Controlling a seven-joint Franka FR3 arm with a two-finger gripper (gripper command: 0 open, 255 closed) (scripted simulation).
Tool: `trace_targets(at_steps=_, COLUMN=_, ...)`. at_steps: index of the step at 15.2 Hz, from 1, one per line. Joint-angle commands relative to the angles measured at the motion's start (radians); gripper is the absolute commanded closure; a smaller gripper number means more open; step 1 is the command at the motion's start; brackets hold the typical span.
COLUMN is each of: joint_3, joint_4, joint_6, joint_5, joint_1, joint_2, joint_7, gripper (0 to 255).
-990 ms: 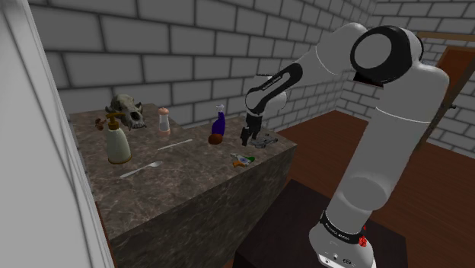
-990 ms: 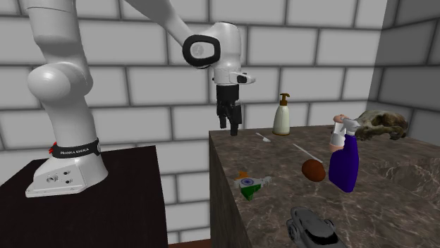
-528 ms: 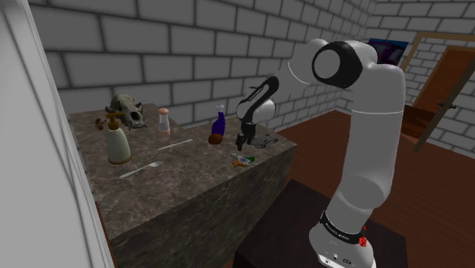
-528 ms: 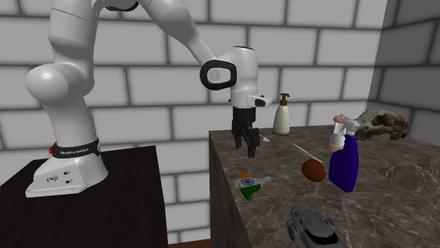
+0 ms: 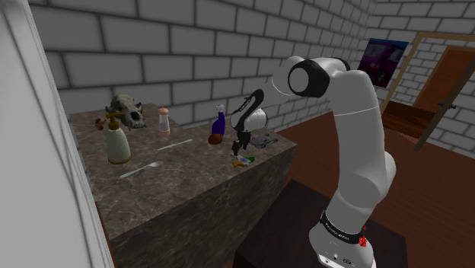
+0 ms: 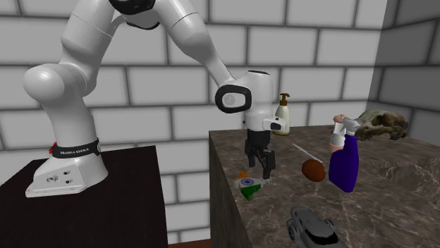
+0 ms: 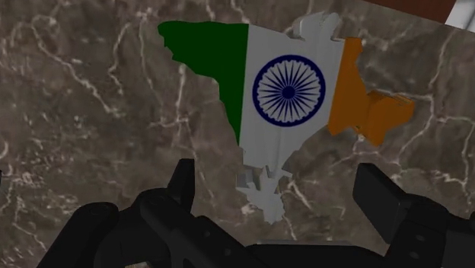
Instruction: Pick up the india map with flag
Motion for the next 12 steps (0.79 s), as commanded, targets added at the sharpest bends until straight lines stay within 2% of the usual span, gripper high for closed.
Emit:
trace_targets(at_steps=1, joint_3=0.007, joint_4=0.009, joint_6=0.019, joint_5=0.008, joint_1=-0.006, joint_2=0.027, joint_7=-0.006, gripper=0)
trace_targets(at_steps=7, joint_3=0.022, joint_4=0.023, joint_6=0.058, joint_5=0.022, joint_1=-0.018, joint_2=0.080, joint_7=-0.017, gripper=0)
trace_targets(at_steps=8, joint_3=0.023, joint_4=0.021, joint_6=0.060, joint_5=0.023, joint_1=-0.018, joint_2=0.081, joint_7=-0.017, gripper=255)
trace_targets(at_steps=12, joint_3=0.021, joint_4=0.022, joint_6=0.057, joint_5=0.022, joint_1=-0.019, joint_2=0.078, joint_7=-0.018, gripper=255)
